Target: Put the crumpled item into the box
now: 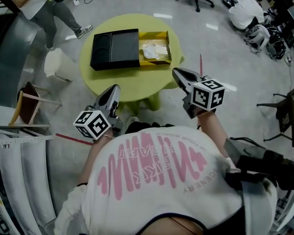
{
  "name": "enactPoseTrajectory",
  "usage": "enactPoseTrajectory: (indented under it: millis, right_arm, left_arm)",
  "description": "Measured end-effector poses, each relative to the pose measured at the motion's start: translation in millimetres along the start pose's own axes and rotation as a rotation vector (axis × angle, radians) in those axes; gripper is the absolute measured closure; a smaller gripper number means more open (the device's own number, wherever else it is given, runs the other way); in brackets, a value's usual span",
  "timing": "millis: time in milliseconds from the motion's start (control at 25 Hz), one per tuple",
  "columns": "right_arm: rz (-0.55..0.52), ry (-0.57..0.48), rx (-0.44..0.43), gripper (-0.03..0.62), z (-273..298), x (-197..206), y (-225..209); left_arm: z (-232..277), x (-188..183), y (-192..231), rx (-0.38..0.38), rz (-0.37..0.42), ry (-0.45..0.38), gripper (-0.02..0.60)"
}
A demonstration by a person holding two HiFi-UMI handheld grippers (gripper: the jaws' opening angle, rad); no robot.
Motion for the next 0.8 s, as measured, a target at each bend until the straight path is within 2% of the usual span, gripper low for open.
enactPoseTrajectory:
  millis: [800]
  right_arm:
    - [-0.032, 0.033, -0.011, 0.589, -17, 12, -6]
  left_arm:
    - [-8, 17, -19, -0.029, -0.004, -0.001, 0.574]
Point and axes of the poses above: the fingertips, and each gripper's own axes: z forward along the fingers, y to its left, x out of its underside, the point moved 7 cm from there along -z, backward along the fingers, and after that the axes turned 8 degrees about z, right-handed, at the moved point
